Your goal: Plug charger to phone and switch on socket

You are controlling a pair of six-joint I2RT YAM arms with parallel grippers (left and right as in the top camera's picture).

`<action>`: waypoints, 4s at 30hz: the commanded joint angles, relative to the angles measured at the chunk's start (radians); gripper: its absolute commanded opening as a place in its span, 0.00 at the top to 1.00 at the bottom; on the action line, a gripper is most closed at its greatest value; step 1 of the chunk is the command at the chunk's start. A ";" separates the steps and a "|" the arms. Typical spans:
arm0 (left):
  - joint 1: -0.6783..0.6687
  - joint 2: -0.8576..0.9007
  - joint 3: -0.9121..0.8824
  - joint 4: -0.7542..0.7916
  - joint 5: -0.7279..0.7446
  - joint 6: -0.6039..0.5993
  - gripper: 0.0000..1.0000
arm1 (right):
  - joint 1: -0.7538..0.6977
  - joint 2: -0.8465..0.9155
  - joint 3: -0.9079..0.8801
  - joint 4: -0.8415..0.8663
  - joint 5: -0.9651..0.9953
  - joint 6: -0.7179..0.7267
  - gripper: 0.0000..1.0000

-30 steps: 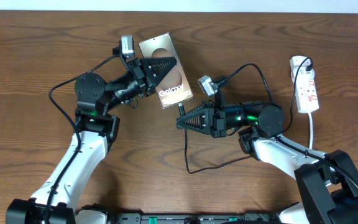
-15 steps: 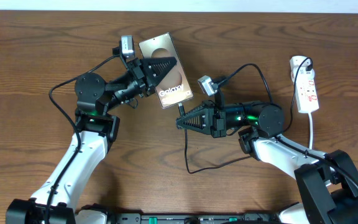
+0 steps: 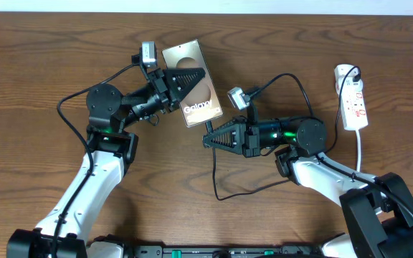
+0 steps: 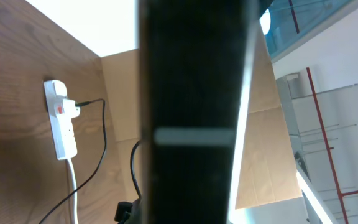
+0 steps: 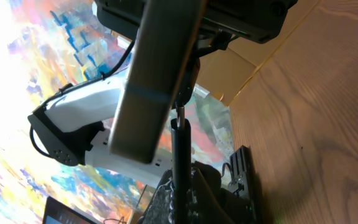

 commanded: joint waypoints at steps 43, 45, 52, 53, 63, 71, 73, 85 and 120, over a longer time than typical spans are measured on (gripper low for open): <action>0.002 -0.015 0.016 -0.017 0.031 0.095 0.93 | 0.005 -0.002 -0.006 -0.027 0.001 0.010 0.99; 0.002 -0.015 0.016 -0.018 0.031 0.105 0.93 | 0.005 -0.002 -0.005 -0.027 0.000 0.010 0.99; 0.002 -0.015 0.016 -0.018 0.006 0.116 0.93 | 0.005 -0.002 -0.006 -0.027 -0.003 0.010 0.99; 0.002 -0.015 0.016 -0.018 0.002 0.116 0.93 | 0.005 -0.002 -0.006 -0.027 -0.004 0.010 0.99; 0.002 -0.015 0.016 -0.018 0.010 0.108 0.93 | 0.005 -0.002 -0.006 -0.027 0.001 0.009 0.99; 0.002 -0.015 0.016 -0.018 0.034 0.113 0.93 | 0.005 -0.002 -0.005 -0.027 0.016 0.010 0.99; 0.002 -0.015 0.016 -0.018 0.035 0.119 0.93 | 0.005 -0.002 -0.006 -0.027 0.016 0.010 0.99; 0.002 -0.015 0.016 -0.018 0.054 0.146 0.93 | 0.005 -0.002 -0.005 -0.028 0.032 0.010 0.99; 0.002 -0.015 0.016 -0.123 0.006 0.165 0.93 | 0.031 -0.002 -0.005 -0.102 -0.068 -0.107 0.99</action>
